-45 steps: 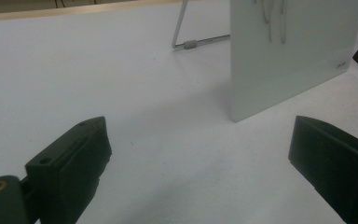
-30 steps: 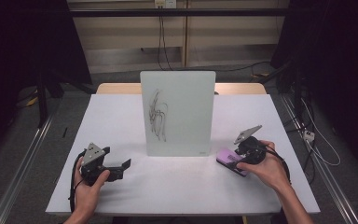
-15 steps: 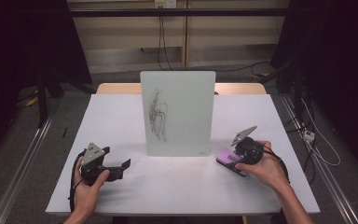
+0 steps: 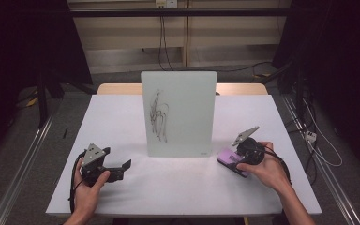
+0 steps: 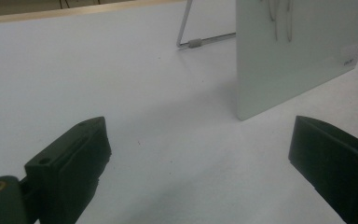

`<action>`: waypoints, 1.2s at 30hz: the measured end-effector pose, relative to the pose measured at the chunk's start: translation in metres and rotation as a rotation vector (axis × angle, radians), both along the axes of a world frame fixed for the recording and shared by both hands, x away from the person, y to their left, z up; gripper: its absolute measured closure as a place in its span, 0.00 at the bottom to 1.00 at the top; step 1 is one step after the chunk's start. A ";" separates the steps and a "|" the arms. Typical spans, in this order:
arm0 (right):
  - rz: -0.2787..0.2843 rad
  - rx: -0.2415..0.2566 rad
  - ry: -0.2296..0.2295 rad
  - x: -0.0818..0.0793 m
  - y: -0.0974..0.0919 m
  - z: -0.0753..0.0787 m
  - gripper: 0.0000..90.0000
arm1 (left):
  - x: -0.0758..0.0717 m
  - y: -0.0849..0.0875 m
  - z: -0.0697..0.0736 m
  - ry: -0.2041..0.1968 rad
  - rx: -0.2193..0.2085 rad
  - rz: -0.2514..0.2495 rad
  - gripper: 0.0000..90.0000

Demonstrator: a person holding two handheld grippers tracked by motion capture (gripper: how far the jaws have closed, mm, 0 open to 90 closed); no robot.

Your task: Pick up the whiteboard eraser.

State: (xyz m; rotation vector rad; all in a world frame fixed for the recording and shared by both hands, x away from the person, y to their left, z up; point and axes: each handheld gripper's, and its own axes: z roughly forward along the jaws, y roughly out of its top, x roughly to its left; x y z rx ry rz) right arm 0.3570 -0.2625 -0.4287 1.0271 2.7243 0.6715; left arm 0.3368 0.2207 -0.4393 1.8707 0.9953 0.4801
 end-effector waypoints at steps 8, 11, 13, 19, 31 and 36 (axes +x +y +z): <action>-0.041 0.062 -0.025 -0.001 -0.007 0.004 0.46 | 0.000 0.000 0.000 -0.001 0.002 -0.003 0.05; -0.031 0.094 -0.050 -0.003 -0.007 0.007 0.46 | 0.000 0.001 0.000 -0.001 -0.003 0.001 0.05; -0.024 0.114 -0.060 -0.005 -0.007 0.011 0.46 | 0.000 0.002 0.000 -0.002 -0.004 0.006 0.05; -0.043 0.152 -0.078 -0.008 -0.008 0.018 0.46 | 0.000 0.004 -0.002 0.006 -0.009 0.007 0.05; 0.011 0.222 -0.178 -0.019 0.000 0.031 0.46 | 0.000 0.004 0.000 0.002 -0.008 0.007 0.05; 0.026 0.257 -0.219 -0.023 0.003 0.038 0.46 | -0.001 0.004 0.000 0.000 -0.005 0.009 0.05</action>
